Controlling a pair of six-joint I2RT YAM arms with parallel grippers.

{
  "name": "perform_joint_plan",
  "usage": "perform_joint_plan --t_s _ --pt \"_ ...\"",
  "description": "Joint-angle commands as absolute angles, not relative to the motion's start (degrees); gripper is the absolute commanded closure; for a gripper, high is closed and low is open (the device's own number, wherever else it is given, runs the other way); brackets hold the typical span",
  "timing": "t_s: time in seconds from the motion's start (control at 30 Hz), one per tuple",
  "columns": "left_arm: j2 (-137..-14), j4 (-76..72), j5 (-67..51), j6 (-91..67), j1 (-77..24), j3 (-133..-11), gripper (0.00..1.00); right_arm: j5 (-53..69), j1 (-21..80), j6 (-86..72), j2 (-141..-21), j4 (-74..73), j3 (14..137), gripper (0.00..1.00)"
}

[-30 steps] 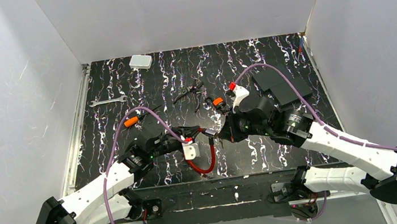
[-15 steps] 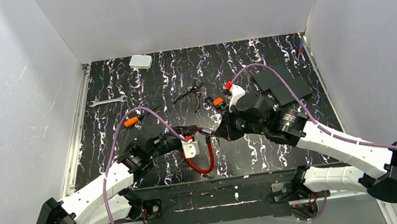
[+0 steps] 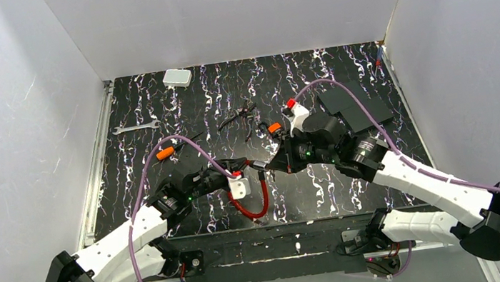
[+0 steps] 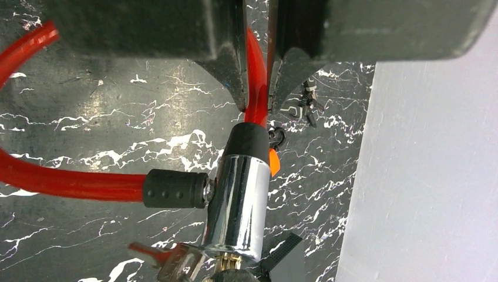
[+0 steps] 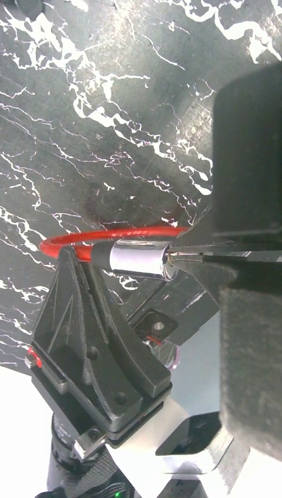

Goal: Unlock with the key

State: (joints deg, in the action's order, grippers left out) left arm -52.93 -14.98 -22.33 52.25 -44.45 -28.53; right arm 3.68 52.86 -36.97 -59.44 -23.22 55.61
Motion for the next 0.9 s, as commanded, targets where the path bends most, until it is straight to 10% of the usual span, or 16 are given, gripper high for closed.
perform_joint_plan --t_s 0.0,0.37,0.57,0.87 --pt "-50.84 -19.34 -29.13 51.55 -45.85 -29.43 1.0 6.19 53.0 -28.08 -62.03 -22.03 58.6 0.99" --pt "-51.11 -19.34 -28.56 51.6 -45.95 -29.44 1.0 4.13 52.91 -33.01 -62.8 -22.07 58.47 0.98" --pt "-50.94 -19.36 -28.05 51.81 -45.92 -29.36 1.0 5.02 52.91 -31.9 -62.1 -24.02 59.94 0.61" --pt "-50.97 -19.34 -27.8 51.81 -45.94 -29.27 1.0 4.18 52.9 -30.56 -60.31 -26.53 60.5 0.58"
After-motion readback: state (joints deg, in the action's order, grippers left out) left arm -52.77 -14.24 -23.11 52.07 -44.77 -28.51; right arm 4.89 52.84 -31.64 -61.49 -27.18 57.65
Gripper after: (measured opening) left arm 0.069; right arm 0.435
